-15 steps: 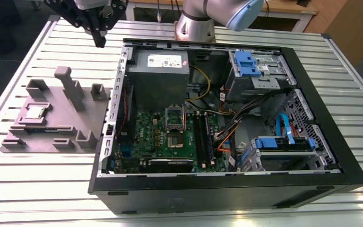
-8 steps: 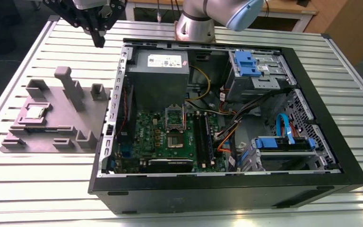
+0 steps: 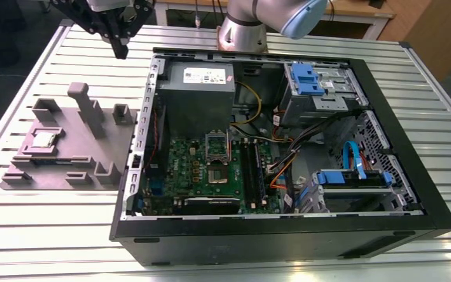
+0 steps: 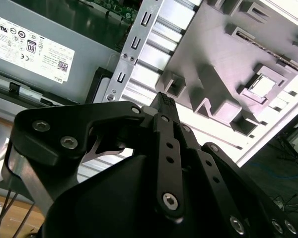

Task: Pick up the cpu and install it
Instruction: 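Reach for the cpu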

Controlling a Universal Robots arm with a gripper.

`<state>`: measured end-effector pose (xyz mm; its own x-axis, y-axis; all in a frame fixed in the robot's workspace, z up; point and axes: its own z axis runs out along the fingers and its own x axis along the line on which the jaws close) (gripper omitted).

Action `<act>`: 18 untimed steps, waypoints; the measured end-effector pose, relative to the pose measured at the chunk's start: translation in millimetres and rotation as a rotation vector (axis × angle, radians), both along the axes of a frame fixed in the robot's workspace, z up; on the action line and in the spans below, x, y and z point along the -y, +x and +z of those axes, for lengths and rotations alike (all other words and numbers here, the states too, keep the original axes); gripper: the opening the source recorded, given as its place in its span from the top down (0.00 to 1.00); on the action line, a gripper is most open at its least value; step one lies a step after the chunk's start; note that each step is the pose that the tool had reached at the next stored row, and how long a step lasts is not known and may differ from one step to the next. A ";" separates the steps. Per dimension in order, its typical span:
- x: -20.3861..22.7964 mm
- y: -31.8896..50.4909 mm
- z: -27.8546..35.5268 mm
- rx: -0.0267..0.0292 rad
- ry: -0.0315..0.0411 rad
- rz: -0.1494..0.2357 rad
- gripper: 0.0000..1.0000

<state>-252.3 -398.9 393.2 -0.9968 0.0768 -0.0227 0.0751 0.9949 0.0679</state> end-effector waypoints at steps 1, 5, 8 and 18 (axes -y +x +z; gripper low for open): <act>0.0 -0.2 0.0 0.0000 -0.0001 0.000 0.90; 0.0 -0.9 0.0 0.0000 0.0000 0.000 0.90; 0.0 -1.6 0.0 0.0000 0.0000 0.000 0.90; 0.0 -3.6 0.0 0.0000 0.0000 0.000 0.90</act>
<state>-255.9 -398.9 393.2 -0.9968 0.0768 -0.0226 0.0751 0.9949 0.0678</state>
